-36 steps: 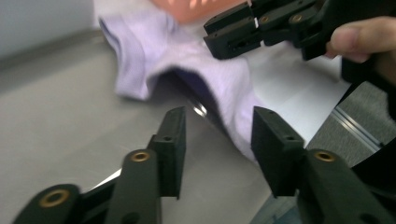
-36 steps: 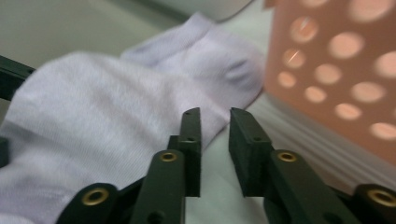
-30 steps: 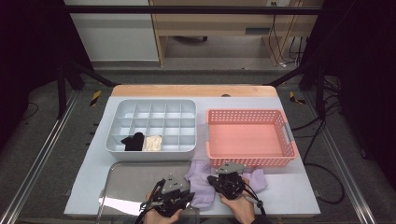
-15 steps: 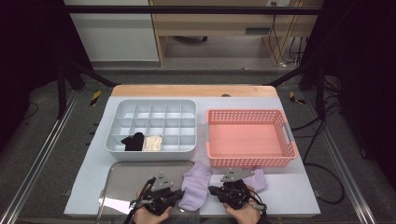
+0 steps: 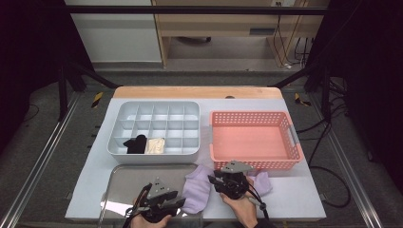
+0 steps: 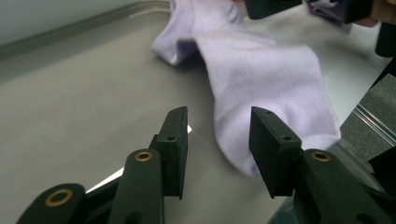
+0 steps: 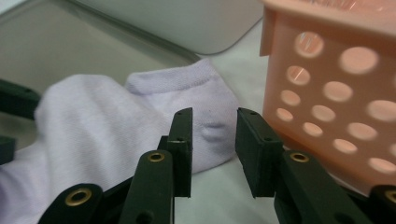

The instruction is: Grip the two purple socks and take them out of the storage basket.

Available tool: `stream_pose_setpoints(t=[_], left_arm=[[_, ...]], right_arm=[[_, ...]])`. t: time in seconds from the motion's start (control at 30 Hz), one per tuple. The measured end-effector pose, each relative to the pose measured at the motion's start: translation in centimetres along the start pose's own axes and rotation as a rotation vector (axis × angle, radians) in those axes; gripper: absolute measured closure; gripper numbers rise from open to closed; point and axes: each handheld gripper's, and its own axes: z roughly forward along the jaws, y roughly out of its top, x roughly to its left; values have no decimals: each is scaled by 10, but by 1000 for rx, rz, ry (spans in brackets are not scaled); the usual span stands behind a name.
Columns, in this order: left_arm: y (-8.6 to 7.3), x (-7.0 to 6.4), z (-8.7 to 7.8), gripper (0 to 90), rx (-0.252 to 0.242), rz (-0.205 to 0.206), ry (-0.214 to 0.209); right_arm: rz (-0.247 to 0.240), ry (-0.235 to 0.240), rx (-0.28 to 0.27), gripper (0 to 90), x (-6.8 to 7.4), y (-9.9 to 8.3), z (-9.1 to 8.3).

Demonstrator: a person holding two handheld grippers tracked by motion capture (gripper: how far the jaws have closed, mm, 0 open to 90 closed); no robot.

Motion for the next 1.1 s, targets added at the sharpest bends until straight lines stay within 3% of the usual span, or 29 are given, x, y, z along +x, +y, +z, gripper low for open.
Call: stream_pose_setpoints(t=[0.13,0.3,0.43,0.53,0.77,0.9,1.0,1.1], left_arm=[[-2,-6,3,648,9,33,25],[-1,-11,4,774,15,80,97],[0,-12,5,882,21,85,80],[0,-6,5,896,20,42,35],[5,4,2,898,-3,32,44],[5,6,2,875,-19,28,43],[5,9,-5,772,-62,8,50],[3,12,-12,673,-84,-14,37]], right_arm=[[-25,-29,42,690,0,-1,11],[-39,-32,69,853,4,0,12],[-30,-19,91,876,7,1,9],[-14,0,84,875,7,1,1],[22,47,94,862,7,-12,-33],[32,56,125,781,5,-25,-38],[37,51,69,710,3,-22,-43],[42,10,16,706,-4,-17,-46]])
